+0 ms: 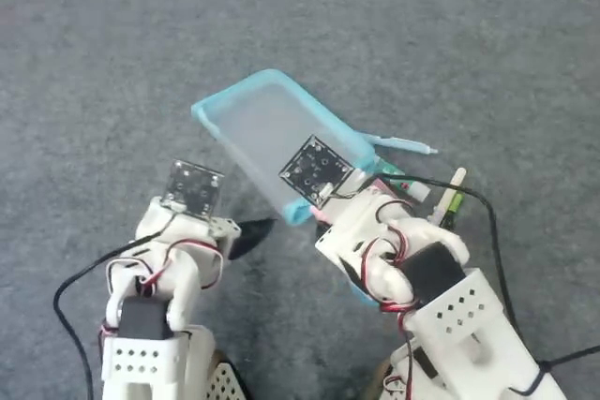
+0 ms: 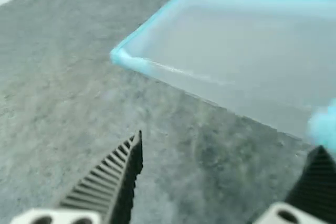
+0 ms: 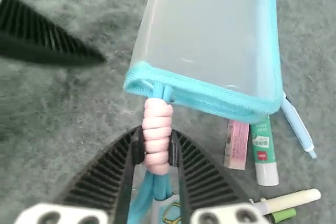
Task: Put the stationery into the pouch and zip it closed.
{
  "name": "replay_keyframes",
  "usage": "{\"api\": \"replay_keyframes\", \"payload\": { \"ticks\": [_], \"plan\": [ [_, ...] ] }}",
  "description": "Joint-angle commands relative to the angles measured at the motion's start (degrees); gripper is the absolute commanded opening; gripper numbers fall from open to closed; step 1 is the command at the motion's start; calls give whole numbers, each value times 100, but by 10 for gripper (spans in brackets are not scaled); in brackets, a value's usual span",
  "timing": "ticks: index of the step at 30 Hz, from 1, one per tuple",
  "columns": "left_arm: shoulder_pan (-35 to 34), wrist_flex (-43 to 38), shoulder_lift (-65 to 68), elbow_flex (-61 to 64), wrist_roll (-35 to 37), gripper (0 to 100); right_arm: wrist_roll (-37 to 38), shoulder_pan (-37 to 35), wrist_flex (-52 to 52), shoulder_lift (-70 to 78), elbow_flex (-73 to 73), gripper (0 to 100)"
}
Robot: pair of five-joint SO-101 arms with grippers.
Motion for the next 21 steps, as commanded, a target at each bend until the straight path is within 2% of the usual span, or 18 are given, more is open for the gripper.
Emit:
{"api": "replay_keyframes", "payload": {
  "ticks": [1,9,14,21],
  "plan": [
    [457,369,-440,-365,-9,444,-211,-92,110,-180,-396,6],
    [475,352,-1284,127,-44,442,-264,-127,382,-180,-782,6],
    [440,88,-1002,154,-18,442,-352,-558,532,-180,-923,6],
    [413,-607,-44,145,-9,442,-352,-602,611,-180,-932,6]
  ]
}}
